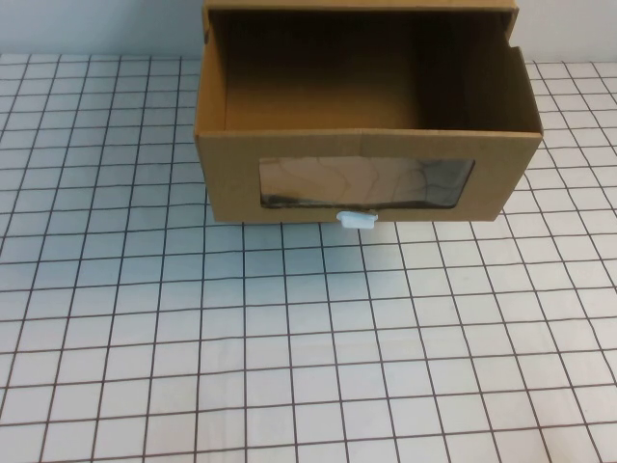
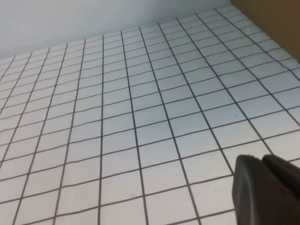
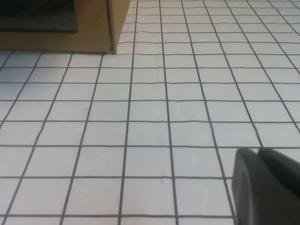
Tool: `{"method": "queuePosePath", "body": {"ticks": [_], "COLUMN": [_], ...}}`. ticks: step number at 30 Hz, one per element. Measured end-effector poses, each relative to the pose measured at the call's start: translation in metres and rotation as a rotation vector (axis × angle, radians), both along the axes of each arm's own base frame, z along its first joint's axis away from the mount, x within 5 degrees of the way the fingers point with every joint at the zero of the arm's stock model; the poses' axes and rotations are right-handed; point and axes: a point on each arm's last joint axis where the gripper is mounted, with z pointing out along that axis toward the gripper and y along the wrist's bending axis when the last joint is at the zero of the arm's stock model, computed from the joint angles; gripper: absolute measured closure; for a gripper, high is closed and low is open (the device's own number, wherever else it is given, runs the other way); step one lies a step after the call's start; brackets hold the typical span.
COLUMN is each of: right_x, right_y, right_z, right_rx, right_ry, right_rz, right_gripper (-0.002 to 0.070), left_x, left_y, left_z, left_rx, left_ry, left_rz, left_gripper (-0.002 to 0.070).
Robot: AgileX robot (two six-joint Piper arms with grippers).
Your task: Close the shoe box
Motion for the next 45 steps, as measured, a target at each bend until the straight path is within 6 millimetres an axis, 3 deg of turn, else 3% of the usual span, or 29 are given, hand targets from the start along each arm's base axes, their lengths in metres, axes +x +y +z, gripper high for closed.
{"method": "queuePosePath", "body": {"ticks": [6,14,20,24,26,29,34,37,39,41,45], "right_x": [0.002,-0.004,-0.019,-0.034,-0.043,-0.063,-0.101,-0.103,-0.090,-0.065,-0.007], "right_y": [0.000,0.001,0.000,-0.002,-0.005,-0.010,-0.012,-0.010,-0.008,-0.004,0.001], "right_z": [0.010,0.060,0.084,0.099,0.118,0.164,0.248,0.296,0.317,0.329,0.322], "right_rx": [0.011,0.066,0.101,0.205,0.309,0.450,0.556,0.561,0.545,0.523,0.369], "right_ry": [-0.111,-0.668,-0.986,-1.197,-1.265,-1.332,-1.269,-1.113,-0.952,-0.742,-0.376], "right_rz": [0.002,0.015,0.020,0.042,0.059,0.098,0.156,0.146,0.120,0.084,0.003], "right_gripper": [0.0690,0.0690,0.0690,0.0690,0.0690,0.0690,0.0690,0.0690,0.0690,0.0690,0.0690], "left_x": [0.002,-0.009,-0.019,-0.034,-0.046,-0.066,-0.097,-0.093,-0.082,-0.056,0.002], "left_y": [-0.001,-0.003,-0.003,0.001,0.004,0.007,0.007,0.005,0.003,0.000,-0.004], "left_z": [0.014,0.063,0.078,0.092,0.108,0.150,0.226,0.267,0.288,0.300,0.298], "left_rx": [-0.053,-0.088,-0.104,-0.290,-0.393,-0.456,-0.483,-0.483,-0.479,-0.468,-0.434], "left_ry": [-0.153,-0.705,-0.906,-1.119,-1.247,-1.363,-1.278,-1.087,-0.926,-0.709,-0.389], "left_rz": [-0.004,-0.051,-0.067,-0.096,-0.126,-0.161,-0.176,-0.155,-0.134,-0.100,-0.037], "left_gripper": [0.0680,0.0680,0.0680,0.0680,0.0680,0.0680,0.0680,0.0680,0.0680,0.0680,0.0680]}}
